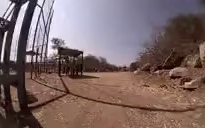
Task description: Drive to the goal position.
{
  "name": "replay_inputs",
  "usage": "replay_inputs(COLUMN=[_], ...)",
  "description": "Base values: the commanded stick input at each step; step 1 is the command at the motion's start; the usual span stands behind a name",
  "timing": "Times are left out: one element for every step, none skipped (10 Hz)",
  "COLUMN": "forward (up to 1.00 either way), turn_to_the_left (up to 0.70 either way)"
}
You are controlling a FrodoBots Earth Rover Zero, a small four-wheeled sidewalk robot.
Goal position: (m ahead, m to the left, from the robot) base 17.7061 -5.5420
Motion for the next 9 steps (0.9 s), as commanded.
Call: replay_inputs(forward=[1.0,1.0,1.0,1.0,1.0,1.0,1.0,1.0,1.0], turn_to_the_left=[0.03,0.03,0.03,0.03,0.03,0.03,0.03,0.03,0.03])
